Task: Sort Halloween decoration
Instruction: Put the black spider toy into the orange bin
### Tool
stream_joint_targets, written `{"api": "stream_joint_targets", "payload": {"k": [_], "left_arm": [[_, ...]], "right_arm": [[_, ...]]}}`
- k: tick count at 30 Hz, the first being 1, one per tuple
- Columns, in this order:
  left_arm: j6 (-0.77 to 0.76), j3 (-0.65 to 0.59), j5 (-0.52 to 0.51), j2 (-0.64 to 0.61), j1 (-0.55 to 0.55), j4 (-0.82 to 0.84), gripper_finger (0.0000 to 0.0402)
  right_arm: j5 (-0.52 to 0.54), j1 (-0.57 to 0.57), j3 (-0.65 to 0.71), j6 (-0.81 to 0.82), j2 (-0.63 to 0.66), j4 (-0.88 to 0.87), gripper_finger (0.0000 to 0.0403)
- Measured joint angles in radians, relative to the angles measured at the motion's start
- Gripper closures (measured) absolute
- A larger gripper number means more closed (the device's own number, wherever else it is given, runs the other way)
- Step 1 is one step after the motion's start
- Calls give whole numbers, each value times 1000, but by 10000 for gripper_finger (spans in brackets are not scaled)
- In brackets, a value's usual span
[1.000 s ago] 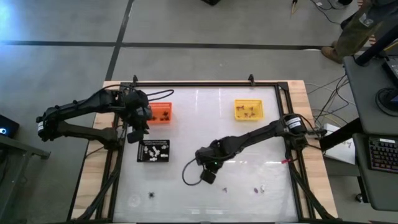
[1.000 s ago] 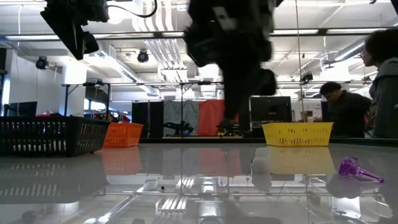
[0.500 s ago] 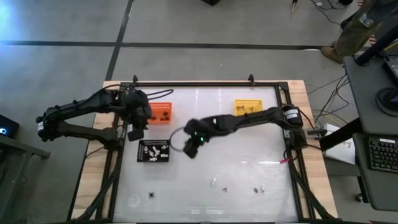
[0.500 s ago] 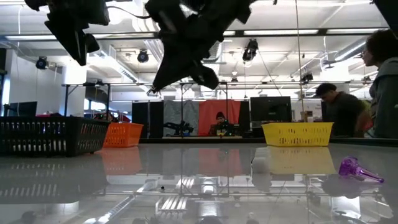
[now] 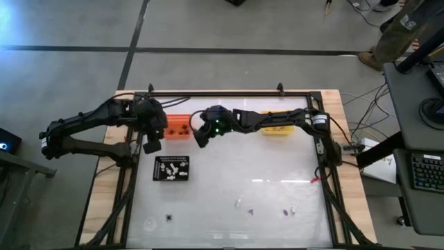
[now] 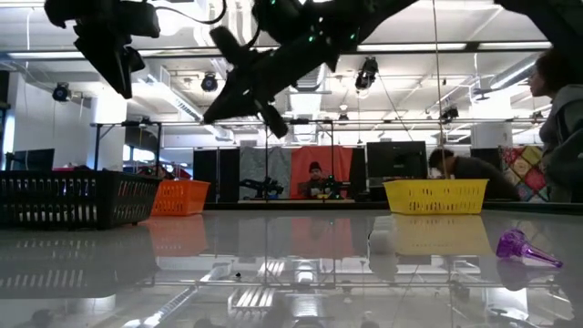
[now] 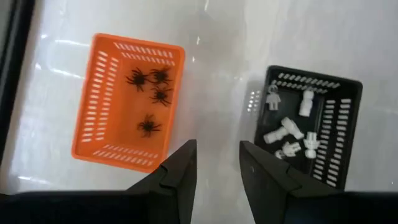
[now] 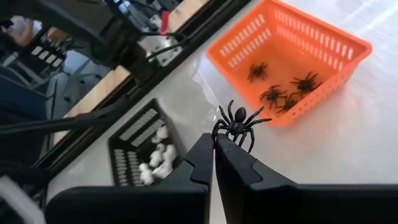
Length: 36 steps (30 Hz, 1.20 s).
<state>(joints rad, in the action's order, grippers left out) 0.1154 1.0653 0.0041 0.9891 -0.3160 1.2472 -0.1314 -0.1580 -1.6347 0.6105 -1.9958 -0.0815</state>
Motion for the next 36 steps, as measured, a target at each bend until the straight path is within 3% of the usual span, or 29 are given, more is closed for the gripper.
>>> {"api": "stream_joint_targets", "payload": {"k": [10, 19, 25, 36], "left_arm": [[-3, 0, -33, -7, -79, -17, 299], [-19, 0, -33, -16, -103, -15, 299], [-28, 0, -32, -17, -104, -15, 299], [-35, 0, -32, -17, -104, -14, 299]], "right_arm": [[-8, -46, -215, -63, -172, 8, 394], [-155, -89, -450, -97, -338, -98, 394], [-165, -93, -532, -94, -398, -122, 392], [-159, -115, -532, -106, -399, -120, 310]]}}
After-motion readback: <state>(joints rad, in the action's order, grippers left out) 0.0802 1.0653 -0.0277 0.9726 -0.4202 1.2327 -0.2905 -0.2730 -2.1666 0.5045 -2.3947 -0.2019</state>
